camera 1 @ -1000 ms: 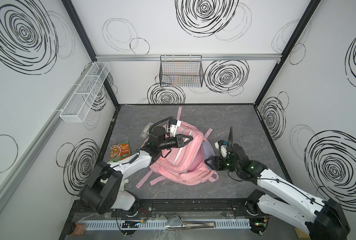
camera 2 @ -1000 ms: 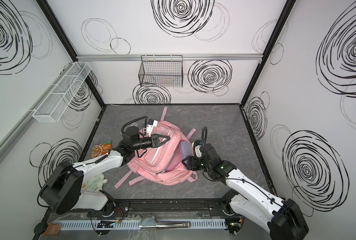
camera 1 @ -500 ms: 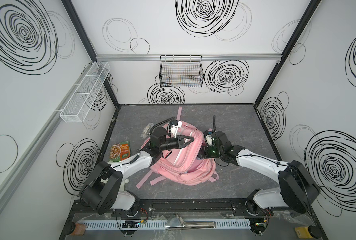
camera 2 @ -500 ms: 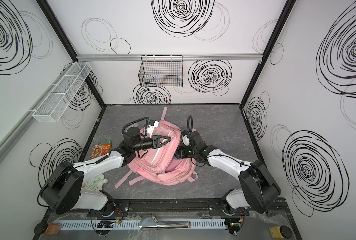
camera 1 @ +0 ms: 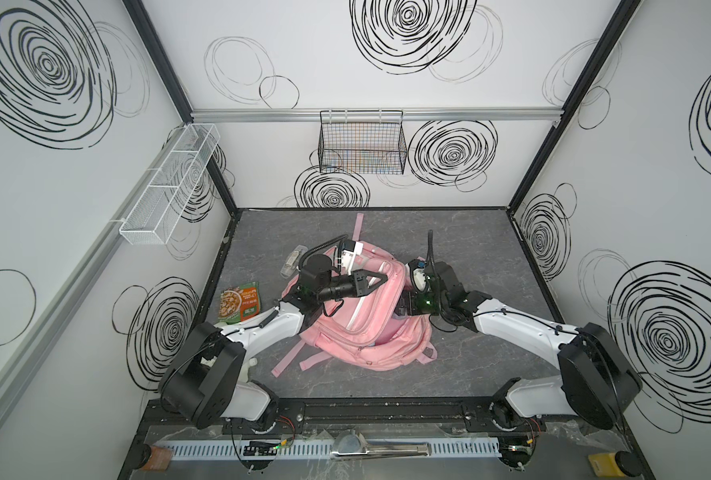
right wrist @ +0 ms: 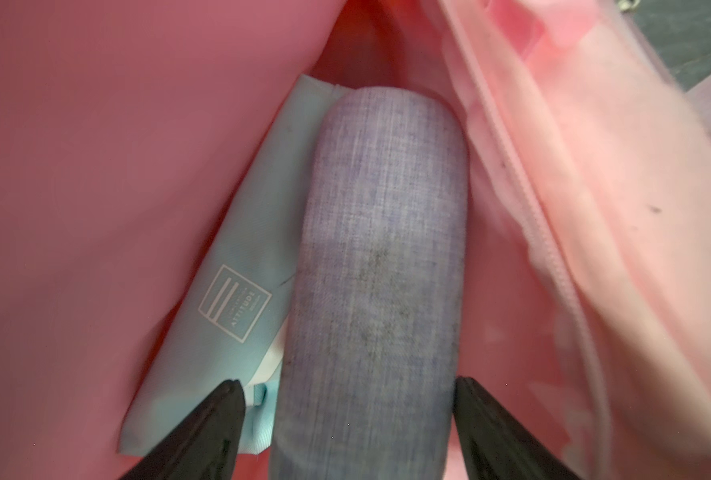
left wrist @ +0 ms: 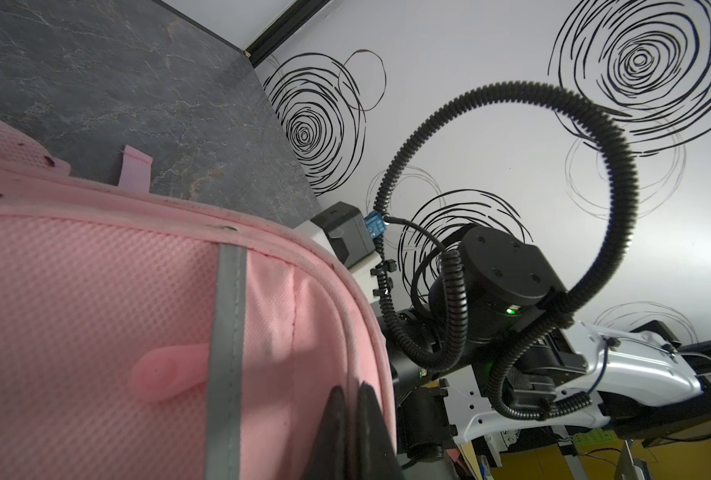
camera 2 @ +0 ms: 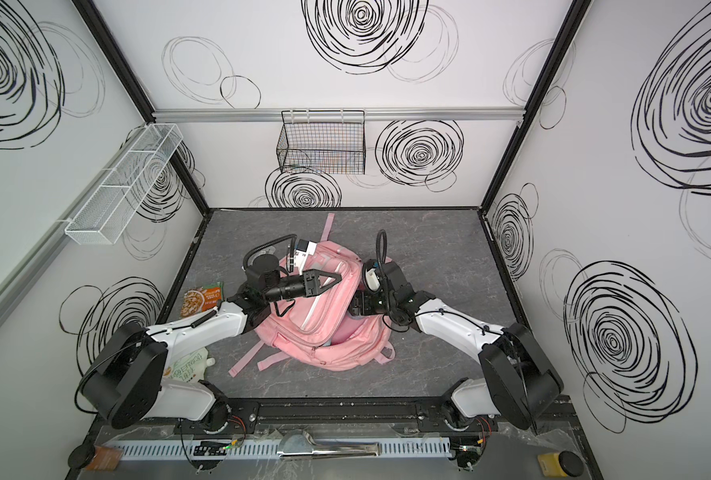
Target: Pack the student bag
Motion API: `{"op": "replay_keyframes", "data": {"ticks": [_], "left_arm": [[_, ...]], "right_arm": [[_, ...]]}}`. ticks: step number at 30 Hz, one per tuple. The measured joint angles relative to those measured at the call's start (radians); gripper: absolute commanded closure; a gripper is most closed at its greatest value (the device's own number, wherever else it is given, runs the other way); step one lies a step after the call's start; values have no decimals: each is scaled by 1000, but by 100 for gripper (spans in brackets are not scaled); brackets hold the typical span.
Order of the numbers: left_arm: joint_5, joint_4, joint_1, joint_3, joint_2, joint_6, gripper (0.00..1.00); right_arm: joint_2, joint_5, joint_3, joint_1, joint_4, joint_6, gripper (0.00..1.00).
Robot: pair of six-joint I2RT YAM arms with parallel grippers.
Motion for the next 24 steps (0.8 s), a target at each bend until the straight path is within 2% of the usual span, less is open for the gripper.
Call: {"op": "replay_keyframes", "data": {"ticks": [8,13,17,20,23,24], "left_arm": [[4,13,6,-4,0,-8,100],[3,14,6,-4,0,-8,100],[0,16,6,-8,0,-8,100],[-9,14,6,-8,0,-8,100],[-21,15,5,-8,0,-7,61],[-23,20,5,-8,-1,-6,55]], "right_arm": [[-213,35,-77,2,5,-10,24],[-340,91,-146,32,-4,-17,33],[-426,177,-164,123,-52,-7,40],[-507,268,-168,261,-76,20,41],[-571,365,-179,421,-82,66,42],[-584,396,-186,471,-80,84,42]]}}
